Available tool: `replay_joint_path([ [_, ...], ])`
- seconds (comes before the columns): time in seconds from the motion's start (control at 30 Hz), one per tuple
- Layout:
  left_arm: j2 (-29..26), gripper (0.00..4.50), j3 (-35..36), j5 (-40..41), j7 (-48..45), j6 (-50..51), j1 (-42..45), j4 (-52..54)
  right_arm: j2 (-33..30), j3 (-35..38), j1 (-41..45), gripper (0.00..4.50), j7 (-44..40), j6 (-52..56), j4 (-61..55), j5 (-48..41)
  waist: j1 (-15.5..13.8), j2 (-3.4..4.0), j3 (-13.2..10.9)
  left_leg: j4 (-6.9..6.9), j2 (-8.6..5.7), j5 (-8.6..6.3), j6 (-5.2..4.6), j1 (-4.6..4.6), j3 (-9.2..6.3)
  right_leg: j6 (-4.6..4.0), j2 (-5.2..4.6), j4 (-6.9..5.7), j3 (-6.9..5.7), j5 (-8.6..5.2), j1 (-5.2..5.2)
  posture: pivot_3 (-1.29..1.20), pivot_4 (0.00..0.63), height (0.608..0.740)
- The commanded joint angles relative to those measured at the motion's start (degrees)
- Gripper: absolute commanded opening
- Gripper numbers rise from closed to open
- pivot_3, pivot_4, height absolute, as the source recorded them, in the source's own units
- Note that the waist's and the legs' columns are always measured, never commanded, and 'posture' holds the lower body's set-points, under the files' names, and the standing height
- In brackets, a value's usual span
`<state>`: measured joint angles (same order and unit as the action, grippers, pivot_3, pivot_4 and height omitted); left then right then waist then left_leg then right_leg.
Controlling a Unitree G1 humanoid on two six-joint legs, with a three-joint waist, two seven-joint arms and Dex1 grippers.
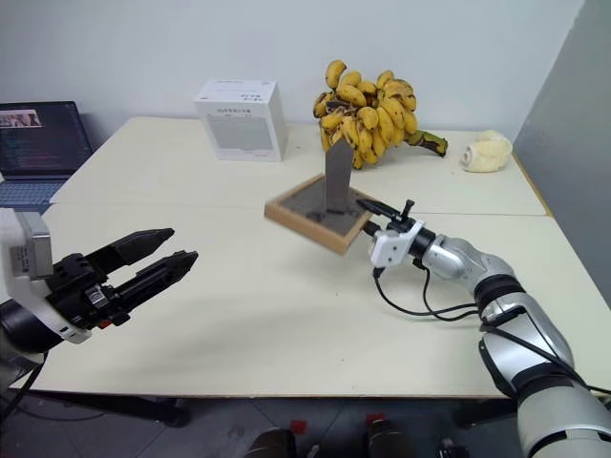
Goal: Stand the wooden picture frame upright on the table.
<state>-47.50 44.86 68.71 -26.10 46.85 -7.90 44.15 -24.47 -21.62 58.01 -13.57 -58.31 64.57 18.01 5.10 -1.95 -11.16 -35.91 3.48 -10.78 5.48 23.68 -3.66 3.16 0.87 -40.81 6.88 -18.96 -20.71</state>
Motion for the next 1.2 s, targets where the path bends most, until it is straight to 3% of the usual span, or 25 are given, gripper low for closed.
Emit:
replay_joint_path([
  [0.03,-0.1,3.12,1.5,-2.3,0.5,-2.2,-3.5,4.4,4.8,9.5,-3.1,1.27,-30.3,18.8,-9.0,-25.9,-0.2,0.04,0.0,0.00,-0.01,-0.01,0.01,-0.04,-0.10,0.00,0.00,0.04,-0.09,0.00,0.10,0.00,0.150,0.740],
  [0.2,0.2,3.12,0.5,-5.7,1.1,-4.1,-6.1,5.3,6.5,12.1,-10.7,1.27,-49.4,51.9,-26.7,-41.9,-1.0,0.30,-0.2,0.06,-0.02,-0.02,0.03,-0.01,-0.37,-0.15,0.00,0.12,-0.38,-0.09,0.18,0.00,0.150,0.740],
  [0.37,-0.1,3.12,-0.9,-7.0,1.2,-5.3,-5.8,4.8,6.3,12.8,-17.4,1.27,-51.7,70.2,-39.5,-47.4,-1.1,0.46,-0.3,0.19,0.04,-0.02,0.03,0.06,-0.42,-0.30,0.09,0.03,-0.44,-0.20,-0.03,0.00,0.150,0.740],
  [0.83,-2.9,3.12,-4.8,-4.5,3.1,-4.5,0.8,3.0,11.2,11.8,-23.9,1.27,-49.6,70.2,-38.2,-40.2,-0.7,0.42,-0.3,0.32,0.09,-0.04,0.06,0.28,0.13,-0.23,0.14,0.03,0.05,-0.21,-0.62,0.00,0.150,0.740],
  [1.07,-1.8,3.17,-7.7,-5.9,3.8,-5.9,2.6,3.2,11.2,12.0,-24.6,3.24,-47.6,68.1,-38.0,-36.8,-0.5,0.41,-0.3,0.34,0.12,-0.04,0.07,0.26,0.20,-0.09,0.15,0.04,0.10,-0.29,-0.64,0.00,0.150,0.740],
  [1.2,0.2,3.17,-11.5,-9.2,3.4,-7.9,2.5,4.1,9.0,11.2,-26.3,3.24,-45.9,66.5,-41.0,-33.2,-0.5,0.40,-0.3,0.38,0.12,-0.04,0.07,0.25,0.27,0.00,0.15,0.06,0.17,-0.34,-0.64,0.00,0.150,0.740],
])
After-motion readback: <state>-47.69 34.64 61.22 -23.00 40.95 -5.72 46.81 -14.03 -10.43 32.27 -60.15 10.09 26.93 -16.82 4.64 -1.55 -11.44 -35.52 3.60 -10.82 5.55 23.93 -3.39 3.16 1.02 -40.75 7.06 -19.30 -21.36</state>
